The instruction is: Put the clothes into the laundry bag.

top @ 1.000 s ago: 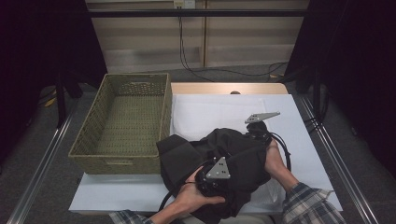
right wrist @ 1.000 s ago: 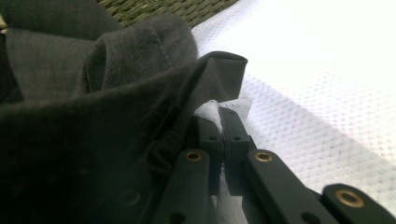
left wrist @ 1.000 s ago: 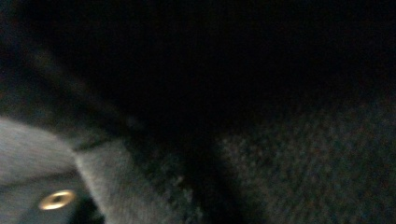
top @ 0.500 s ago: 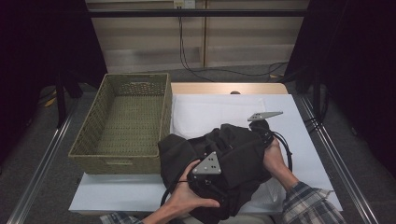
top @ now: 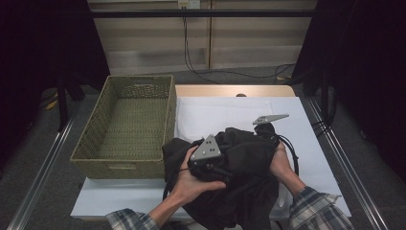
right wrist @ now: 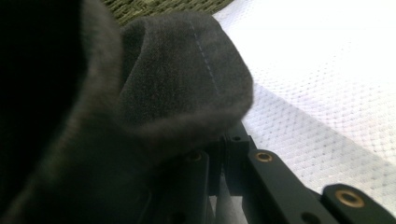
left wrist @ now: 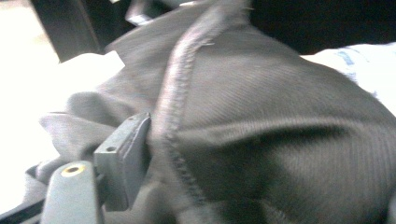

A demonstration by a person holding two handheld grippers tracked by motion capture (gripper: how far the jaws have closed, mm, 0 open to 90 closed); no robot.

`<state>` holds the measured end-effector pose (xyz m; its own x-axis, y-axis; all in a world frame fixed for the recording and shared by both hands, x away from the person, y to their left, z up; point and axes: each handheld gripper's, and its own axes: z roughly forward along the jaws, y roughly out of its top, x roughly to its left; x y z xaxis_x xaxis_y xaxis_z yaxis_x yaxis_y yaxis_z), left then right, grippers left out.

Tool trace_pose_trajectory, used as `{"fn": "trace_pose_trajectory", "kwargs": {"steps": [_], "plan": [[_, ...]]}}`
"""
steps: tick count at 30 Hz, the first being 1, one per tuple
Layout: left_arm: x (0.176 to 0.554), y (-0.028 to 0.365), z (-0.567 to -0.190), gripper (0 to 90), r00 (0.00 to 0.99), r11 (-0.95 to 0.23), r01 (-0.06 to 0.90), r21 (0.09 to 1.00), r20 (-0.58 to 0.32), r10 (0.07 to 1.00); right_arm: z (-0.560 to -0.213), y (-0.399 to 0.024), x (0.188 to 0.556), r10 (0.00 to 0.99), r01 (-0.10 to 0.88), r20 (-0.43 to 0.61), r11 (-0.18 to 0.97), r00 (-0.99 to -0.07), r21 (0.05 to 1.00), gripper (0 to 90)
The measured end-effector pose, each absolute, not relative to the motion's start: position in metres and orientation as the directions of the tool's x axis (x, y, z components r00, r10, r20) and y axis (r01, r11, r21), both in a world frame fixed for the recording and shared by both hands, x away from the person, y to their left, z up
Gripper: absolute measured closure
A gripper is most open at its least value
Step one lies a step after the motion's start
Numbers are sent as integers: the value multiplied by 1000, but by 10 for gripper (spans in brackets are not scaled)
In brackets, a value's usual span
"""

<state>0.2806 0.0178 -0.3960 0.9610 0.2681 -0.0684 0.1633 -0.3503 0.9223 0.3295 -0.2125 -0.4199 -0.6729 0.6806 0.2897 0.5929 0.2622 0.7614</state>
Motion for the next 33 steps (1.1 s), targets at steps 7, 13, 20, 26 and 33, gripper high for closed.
{"fn": "trace_pose_trajectory", "kwargs": {"steps": [7, 13, 20, 26, 33], "plan": [[295, 3, -424, 585, 949, -399, 198, 895, -73, 308, -418, -214, 326, 674, 584, 278, 277, -684, 763, 893], [292, -6, -435, 725, 947, -423, 246, 872, -123, 296, -410, -214, 321, 660, 557, 262, 285, -704, 780, 894], [279, -20, -429, 735, 966, -468, 203, 860, -98, 239, -402, -213, 319, 637, 528, 262, 271, -725, 805, 894], [289, -26, -446, 768, 959, -536, 210, 818, -64, 277, -397, -217, 318, 640, 525, 248, 286, -728, 802, 894], [300, -30, -455, 771, 952, -554, 231, 800, -68, 299, -386, -215, 306, 636, 504, 218, 310, -740, 806, 895]]}}
